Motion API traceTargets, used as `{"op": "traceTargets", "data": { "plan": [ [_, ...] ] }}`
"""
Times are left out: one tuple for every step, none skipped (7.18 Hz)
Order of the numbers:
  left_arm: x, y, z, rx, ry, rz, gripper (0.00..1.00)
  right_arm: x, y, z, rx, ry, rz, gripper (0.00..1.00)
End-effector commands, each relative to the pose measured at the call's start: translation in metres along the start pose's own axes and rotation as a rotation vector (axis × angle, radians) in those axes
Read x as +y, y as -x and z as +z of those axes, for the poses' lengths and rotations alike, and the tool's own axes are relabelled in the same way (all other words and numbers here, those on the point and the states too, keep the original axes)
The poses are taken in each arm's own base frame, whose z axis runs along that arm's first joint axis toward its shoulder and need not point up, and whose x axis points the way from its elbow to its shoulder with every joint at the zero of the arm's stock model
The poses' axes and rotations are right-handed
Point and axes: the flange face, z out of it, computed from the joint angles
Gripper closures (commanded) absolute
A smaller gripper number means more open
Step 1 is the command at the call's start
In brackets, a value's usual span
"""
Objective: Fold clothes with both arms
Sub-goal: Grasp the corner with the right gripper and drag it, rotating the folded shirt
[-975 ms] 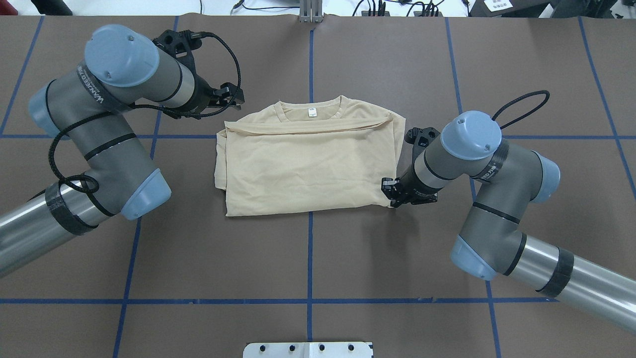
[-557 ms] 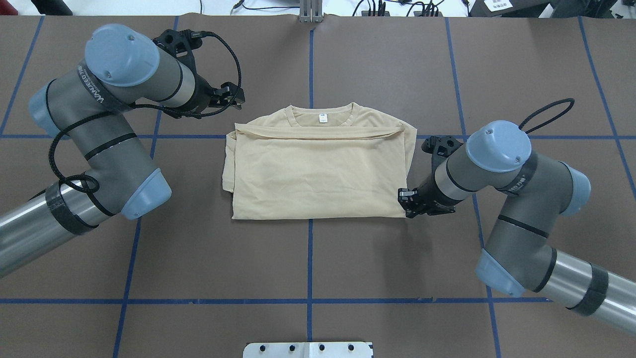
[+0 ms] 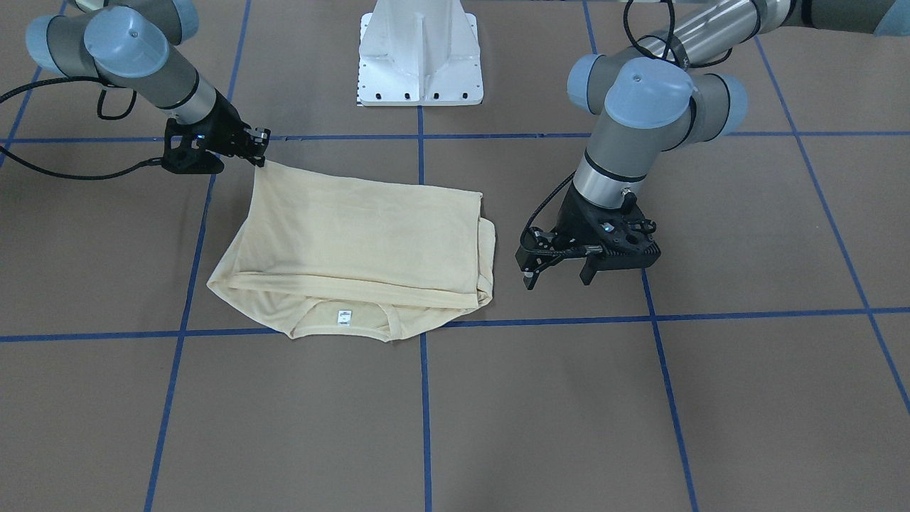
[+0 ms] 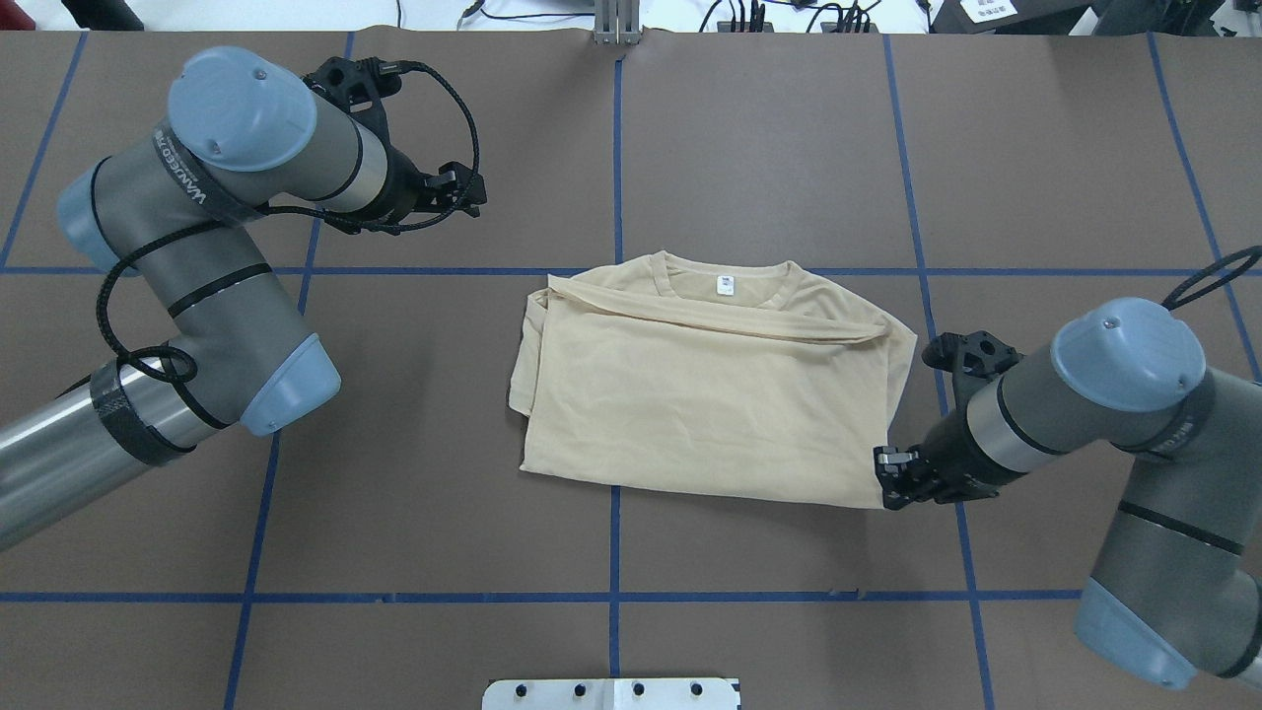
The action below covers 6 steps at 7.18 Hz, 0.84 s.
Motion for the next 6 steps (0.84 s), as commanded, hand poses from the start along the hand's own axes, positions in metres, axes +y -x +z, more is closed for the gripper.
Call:
{"op": "traceTargets", "data": {
  "plan": [
    [0.000,-0.001,-0.003,0.005,-0.005,0.002,0.00,0.044,-0.011,0.007,0.011,0.188,0.064,1.00],
    [0.001,-0.003,-0.008,0.012,-0.012,0.005,0.00,0.065,-0.006,0.022,0.029,0.240,0.062,1.00],
    [0.001,-0.004,-0.009,0.013,-0.013,0.005,0.00,0.085,0.001,0.025,0.028,0.292,0.039,1.00],
    [0.001,-0.004,-0.009,0.016,-0.014,0.006,0.00,0.107,0.009,0.032,0.040,0.332,0.052,1.00],
    [0.001,-0.005,-0.010,0.017,-0.016,0.006,0.00,0.125,0.012,0.041,0.066,0.364,0.101,1.00],
    [0.001,-0.004,-0.010,0.017,-0.016,0.006,0.00,0.139,0.015,0.046,0.082,0.381,0.128,1.00]
  ]
}}
